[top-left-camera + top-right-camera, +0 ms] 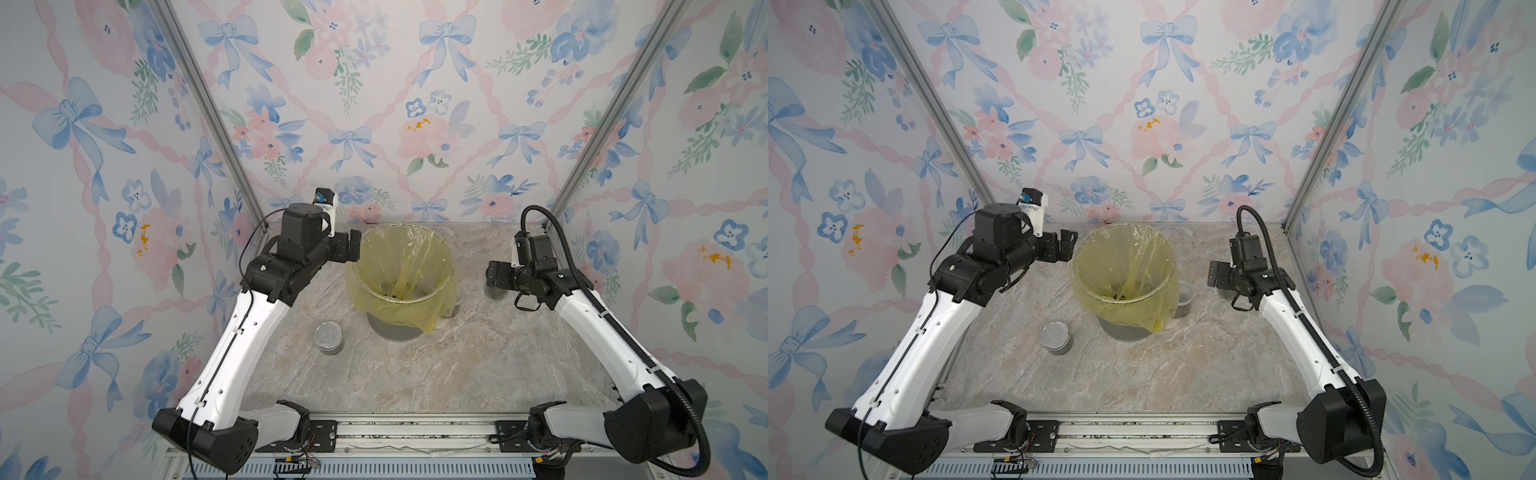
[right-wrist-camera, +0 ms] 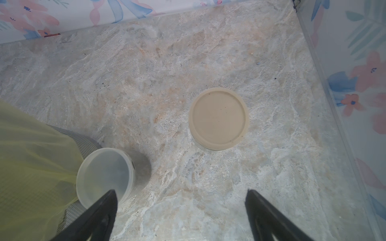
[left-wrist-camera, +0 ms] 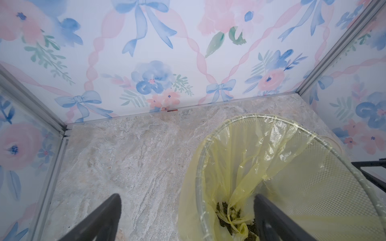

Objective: Empty moldy tea leaves from jars
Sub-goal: Pick up the jar from the center of the board.

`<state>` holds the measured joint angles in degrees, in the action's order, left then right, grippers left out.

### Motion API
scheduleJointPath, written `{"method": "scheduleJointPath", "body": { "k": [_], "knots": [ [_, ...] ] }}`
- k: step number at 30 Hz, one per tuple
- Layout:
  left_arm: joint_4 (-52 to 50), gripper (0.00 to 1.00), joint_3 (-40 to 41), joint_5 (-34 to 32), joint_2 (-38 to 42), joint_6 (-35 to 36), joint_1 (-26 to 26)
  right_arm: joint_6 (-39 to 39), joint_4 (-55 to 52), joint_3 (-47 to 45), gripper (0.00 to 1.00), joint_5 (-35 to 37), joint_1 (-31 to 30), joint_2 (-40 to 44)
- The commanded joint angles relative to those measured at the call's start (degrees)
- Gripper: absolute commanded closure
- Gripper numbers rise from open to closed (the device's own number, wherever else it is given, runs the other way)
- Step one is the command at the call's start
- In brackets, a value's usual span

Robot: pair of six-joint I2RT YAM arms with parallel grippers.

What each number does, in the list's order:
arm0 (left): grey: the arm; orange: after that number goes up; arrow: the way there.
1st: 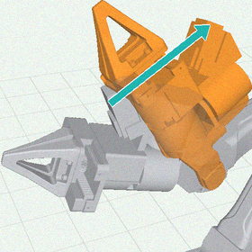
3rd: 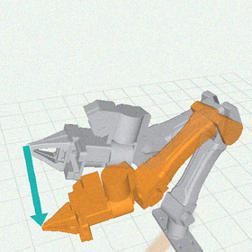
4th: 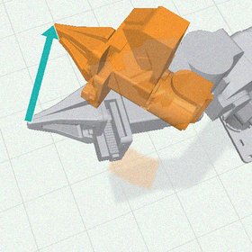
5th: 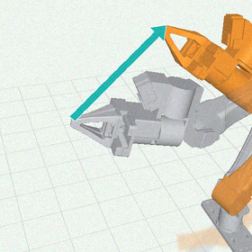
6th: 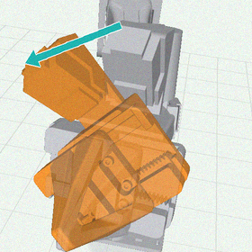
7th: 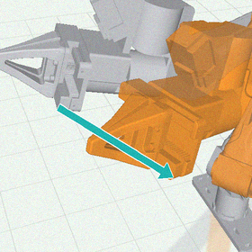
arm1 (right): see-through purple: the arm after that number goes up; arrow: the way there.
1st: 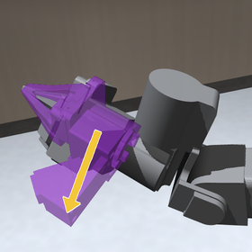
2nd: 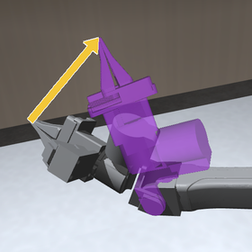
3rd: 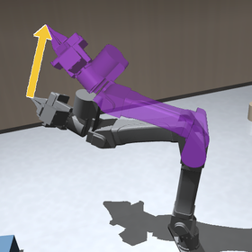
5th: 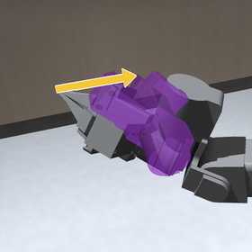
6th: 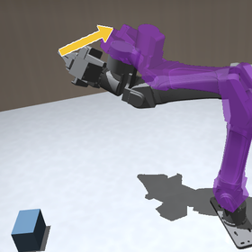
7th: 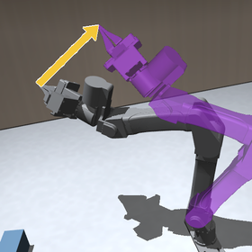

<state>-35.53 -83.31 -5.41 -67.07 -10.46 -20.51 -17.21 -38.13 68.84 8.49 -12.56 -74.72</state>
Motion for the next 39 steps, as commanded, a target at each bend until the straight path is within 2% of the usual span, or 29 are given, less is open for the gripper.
{"method": "scheduleJointPath", "body": {
  "k": [1, 4, 8, 14, 29, 39],
  "knots": [
    [13.9, 0.02, 13.4, -1.8, 10.5, 0.8, -0.2, -0.1, -1.6, 0.6, 0.03, 0.6, 2.2, -1.2],
    [19.4, 0.02, 24.2, -0.8, 19.5, -1.0, -0.2, 0.4, -1.6, 0.9, 0.03, 1.7, 4.1, -3.4],
    [23.2, 0.02, 35.2, -5.7, 28.2, -2.1, -0.2, 0.4, -1.5, 2.1, 0.03, 0.5, 6.5, -7.0],
    [28.9, 0.02, 46.9, -9.4, 37.5, -2.1, -0.2, 1.4, -3.5, 6.6, 0.04, -1.0, 7.0, -13.2],
    [30.0, 0.02, 50.7, -7.4, 40.0, -0.1, -1.3, 2.3, -6.7, 14.3, 0.03, 1.1, 7.5, -26.1],
    [30.3, 0.02, 51.0, -6.5, 40.8, 0.3, -1.8, 4.2, -8.0, 17.6, 0.03, 0.7, 8.3, -31.4]
  ]
}}
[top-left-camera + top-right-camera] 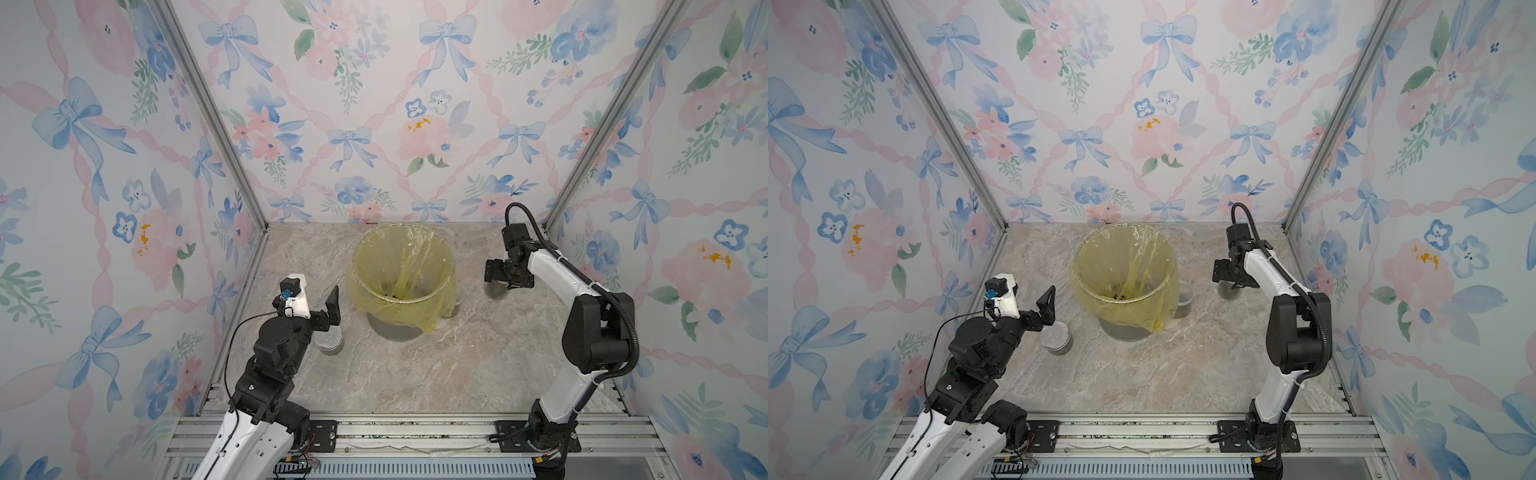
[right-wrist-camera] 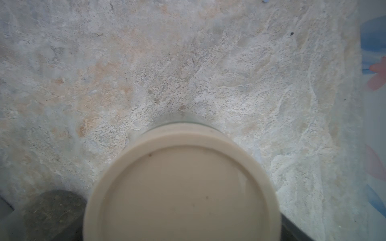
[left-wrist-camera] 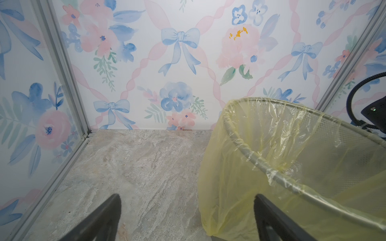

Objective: Empty moldy tea leaves from jars
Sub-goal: Pick up the jar from the center of the board.

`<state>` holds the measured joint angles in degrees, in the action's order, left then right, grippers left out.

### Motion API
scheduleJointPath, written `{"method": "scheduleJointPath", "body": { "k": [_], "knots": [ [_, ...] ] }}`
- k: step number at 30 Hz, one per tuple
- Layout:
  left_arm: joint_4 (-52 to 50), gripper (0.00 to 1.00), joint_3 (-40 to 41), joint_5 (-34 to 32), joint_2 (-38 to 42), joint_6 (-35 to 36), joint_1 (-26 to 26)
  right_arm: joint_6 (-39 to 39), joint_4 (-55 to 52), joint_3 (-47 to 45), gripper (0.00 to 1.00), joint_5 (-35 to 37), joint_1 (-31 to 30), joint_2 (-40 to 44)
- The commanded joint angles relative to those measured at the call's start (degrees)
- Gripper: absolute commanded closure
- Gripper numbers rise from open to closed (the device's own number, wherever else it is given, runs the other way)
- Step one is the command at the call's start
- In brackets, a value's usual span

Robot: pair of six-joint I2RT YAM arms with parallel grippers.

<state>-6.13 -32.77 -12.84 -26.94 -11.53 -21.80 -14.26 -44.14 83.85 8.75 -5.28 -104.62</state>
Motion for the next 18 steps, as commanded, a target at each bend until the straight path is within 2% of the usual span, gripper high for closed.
{"method": "scheduleJointPath", "body": {
  "k": [1, 12, 18],
  "knots": [
    [0.8, 0.02, 0.5, 1.0, 0.6, 1.3, -0.6, 1.4, -2.1, 2.9, 0.03, 0.2, 1.1, -1.9],
    [0.6, 0.02, 0.7, 0.8, 0.4, 1.9, -0.6, 2.3, -3.2, 5.5, 0.0, 0.1, 1.3, -4.8],
    [0.4, 0.02, 0.6, 0.9, 0.4, 1.9, -0.7, 2.3, -3.9, 6.4, 0.07, 0.0, 1.1, -6.3]
  ]
}}
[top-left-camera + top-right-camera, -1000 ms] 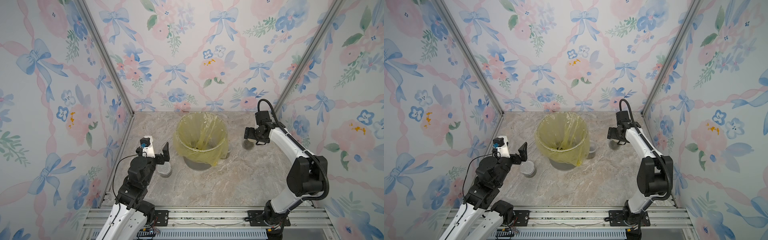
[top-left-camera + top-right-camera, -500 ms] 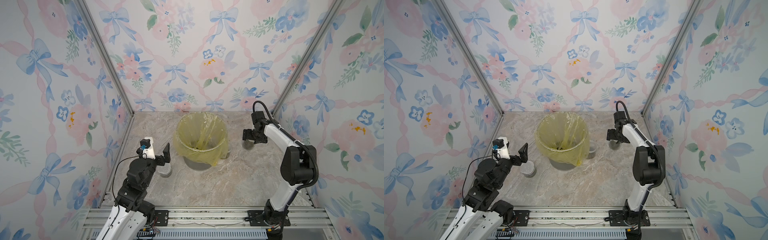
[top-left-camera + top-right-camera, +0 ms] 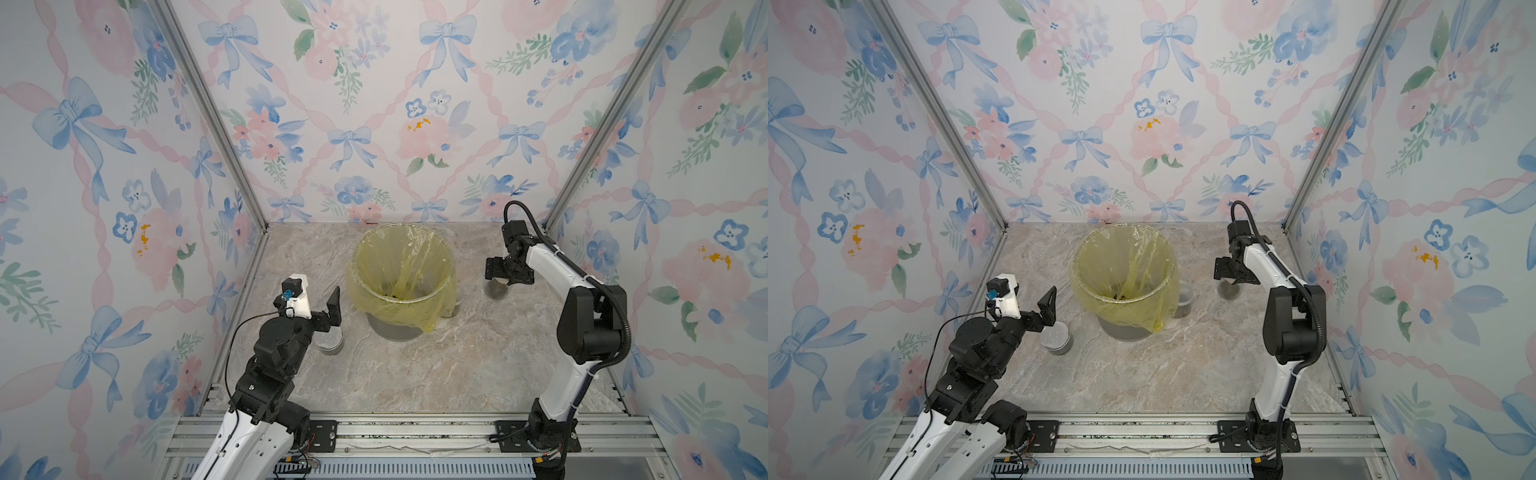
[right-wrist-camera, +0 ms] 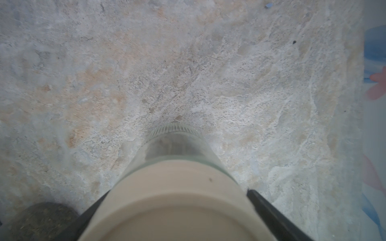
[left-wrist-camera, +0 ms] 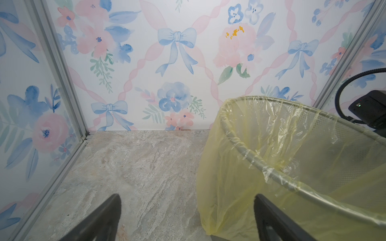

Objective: Empty moldy tea leaves from jars
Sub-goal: Pick up the jar from the center of the board.

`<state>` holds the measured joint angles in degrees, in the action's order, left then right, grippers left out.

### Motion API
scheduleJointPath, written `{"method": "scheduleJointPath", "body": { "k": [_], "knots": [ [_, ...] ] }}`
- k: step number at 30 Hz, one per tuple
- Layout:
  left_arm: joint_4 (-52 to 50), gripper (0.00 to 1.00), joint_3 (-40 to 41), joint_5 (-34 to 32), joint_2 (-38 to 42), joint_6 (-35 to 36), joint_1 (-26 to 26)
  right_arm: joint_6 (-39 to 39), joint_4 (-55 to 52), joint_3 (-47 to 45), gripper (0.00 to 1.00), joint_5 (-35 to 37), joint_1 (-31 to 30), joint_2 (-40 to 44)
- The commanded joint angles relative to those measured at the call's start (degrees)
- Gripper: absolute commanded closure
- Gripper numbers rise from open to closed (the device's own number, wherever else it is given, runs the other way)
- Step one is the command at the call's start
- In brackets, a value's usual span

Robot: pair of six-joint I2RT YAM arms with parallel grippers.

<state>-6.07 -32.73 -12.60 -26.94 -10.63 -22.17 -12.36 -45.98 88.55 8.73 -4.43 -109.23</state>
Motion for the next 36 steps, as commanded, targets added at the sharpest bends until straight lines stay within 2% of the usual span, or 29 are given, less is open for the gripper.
{"method": "scheduleJointPath", "body": {
  "k": [1, 5, 11, 18, 23, 28, 33, 36],
  "knots": [
    [0.2, 0.02, 0.6, 0.6, 0.4, 1.1, -0.2, 0.4, -2.2, 2.0, 0.08, 0.1, 0.2, -1.9],
    [0.0, 0.02, 0.5, 1.1, 0.6, 1.2, -0.2, 0.6, -2.7, 2.9, 0.17, 0.3, 0.0, -2.6],
    [-0.1, 0.02, 0.2, 1.6, 0.3, 1.3, -0.3, 0.9, -3.8, 3.3, 0.36, 0.7, -0.2, -2.1],
    [-0.7, 0.02, -3.1, 3.1, -1.7, 1.5, -0.3, -0.5, -5.3, 3.3, 0.53, 0.8, -1.2, 2.9],
    [2.0, 0.02, -5.1, 7.5, -2.7, 1.1, -0.3, -1.9, -9.6, 7.4, 0.59, -1.5, -1.2, 6.7],
    [6.5, 0.02, -8.6, 15.8, -4.2, 4.6, -0.2, -1.9, -15.0, 12.9, 0.63, -4.4, -1.5, 11.6],
    [9.3, 0.02, -15.0, 35.3, -10.1, 16.0, -0.3, -1.1, -20.6, 18.6, 0.63, -7.5, -1.9, 17.8],
    [10.1, 0.02, -19.4, 39.7, -14.4, 17.0, -0.2, -0.6, -24.1, 22.3, 0.63, -8.5, -2.8, 20.9]
  ]
}}
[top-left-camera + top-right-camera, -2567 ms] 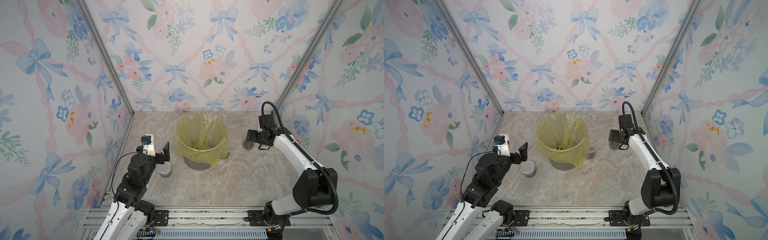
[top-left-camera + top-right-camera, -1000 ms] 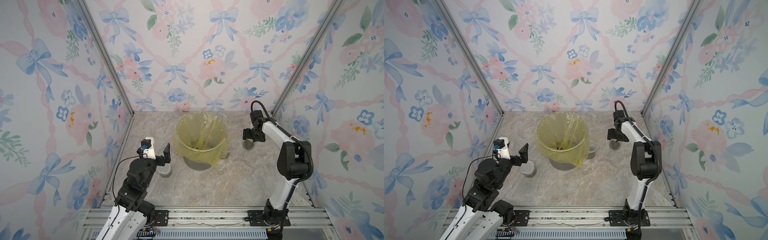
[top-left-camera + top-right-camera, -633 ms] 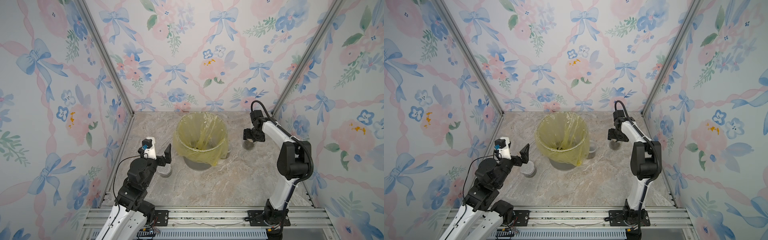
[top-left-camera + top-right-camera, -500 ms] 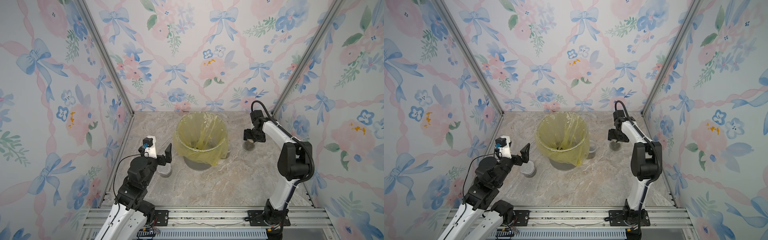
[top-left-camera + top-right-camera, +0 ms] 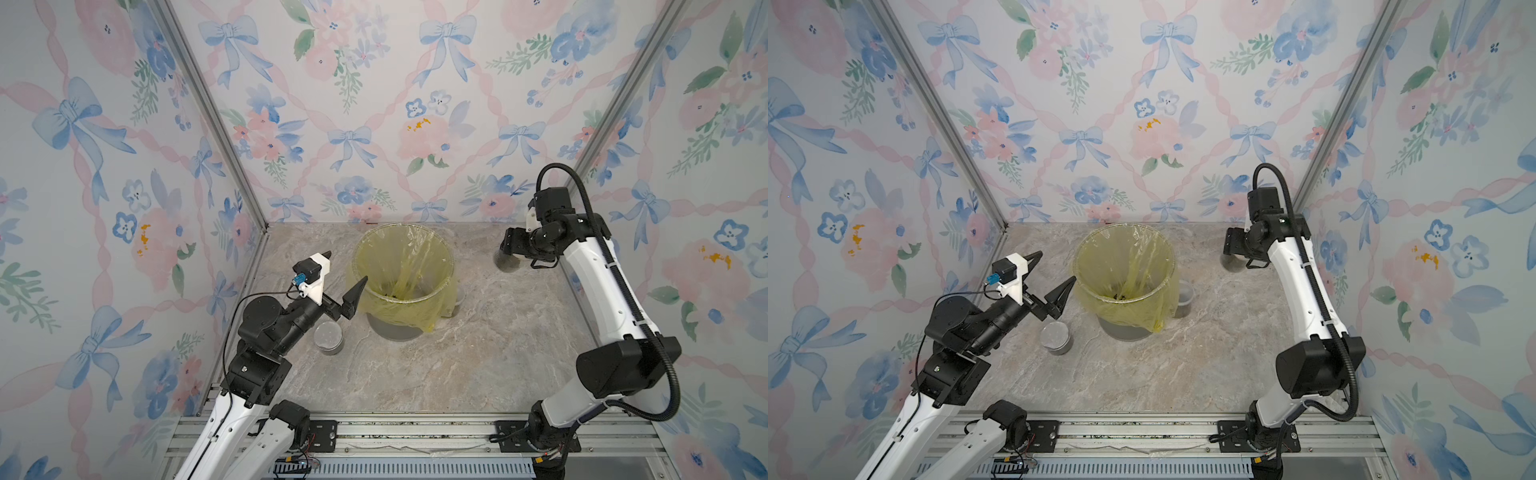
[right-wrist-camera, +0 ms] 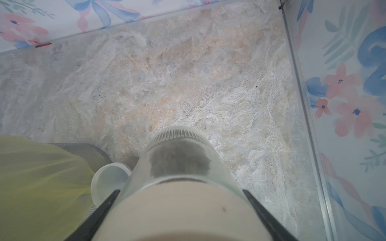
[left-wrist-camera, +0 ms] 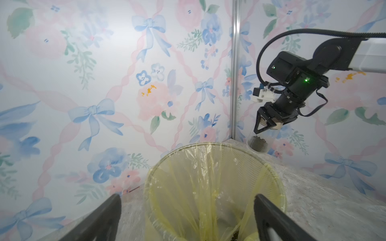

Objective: Empty moldy tea leaves from jars
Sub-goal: Pick up the jar from the center of the board, then unscrew the lid from the jar.

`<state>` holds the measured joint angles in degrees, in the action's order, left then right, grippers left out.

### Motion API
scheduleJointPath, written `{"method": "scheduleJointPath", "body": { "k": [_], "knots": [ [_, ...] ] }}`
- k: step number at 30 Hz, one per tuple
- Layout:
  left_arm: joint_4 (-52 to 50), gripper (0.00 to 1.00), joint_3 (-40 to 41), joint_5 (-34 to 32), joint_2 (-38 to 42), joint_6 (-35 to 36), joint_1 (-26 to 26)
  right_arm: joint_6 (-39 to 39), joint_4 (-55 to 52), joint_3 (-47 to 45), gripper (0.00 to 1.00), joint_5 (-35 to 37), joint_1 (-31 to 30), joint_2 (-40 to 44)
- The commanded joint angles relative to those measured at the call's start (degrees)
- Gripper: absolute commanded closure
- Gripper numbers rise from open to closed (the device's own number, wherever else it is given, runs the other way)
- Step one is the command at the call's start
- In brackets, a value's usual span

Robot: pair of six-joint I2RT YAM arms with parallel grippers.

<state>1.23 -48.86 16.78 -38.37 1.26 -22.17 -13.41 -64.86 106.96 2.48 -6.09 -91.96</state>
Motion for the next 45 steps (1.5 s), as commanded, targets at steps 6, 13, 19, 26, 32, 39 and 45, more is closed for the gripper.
{"method": "scheduleJointPath", "body": {
  "k": [6, 13, 19, 26, 32, 39, 45],
  "knots": [
    [6.2, 0.02, -9.6, 25.1, -12.8, 9.0, -0.4, 1.1, -10.6, 11.9, 0.6, -6.0, -2.7, 7.2],
    [9.0, 0.02, -14.9, 28.3, -22.9, 14.0, -1.9, -0.1, -12.6, 17.4, 0.6, -10.4, -6.4, 9.0],
    [15.7, 0.02, -16.7, 30.0, -29.1, 18.1, -2.9, -1.2, -16.1, 26.8, 0.6, -13.3, -11.5, 5.7],
    [15.7, 0.02, -24.4, 34.0, -38.4, 21.0, -4.1, -2.5, -17.2, 31.1, 0.6, -17.2, -16.4, 2.4],
    [15.7, 0.02, -27.8, 35.7, -44.5, 24.7, -6.1, -4.2, -13.4, 30.4, 0.61, -22.9, -16.6, 1.2],
    [16.2, 0.02, -32.5, 37.2, -50.8, 25.1, -8.4, -5.4, -10.1, 29.5, 0.62, -27.4, -16.7, -0.3],
    [16.1, 0.02, -35.5, 40.1, -54.3, 24.3, -9.7, -5.9, -8.2, 30.3, 0.63, -28.0, -16.7, -1.7]
  ]
}}
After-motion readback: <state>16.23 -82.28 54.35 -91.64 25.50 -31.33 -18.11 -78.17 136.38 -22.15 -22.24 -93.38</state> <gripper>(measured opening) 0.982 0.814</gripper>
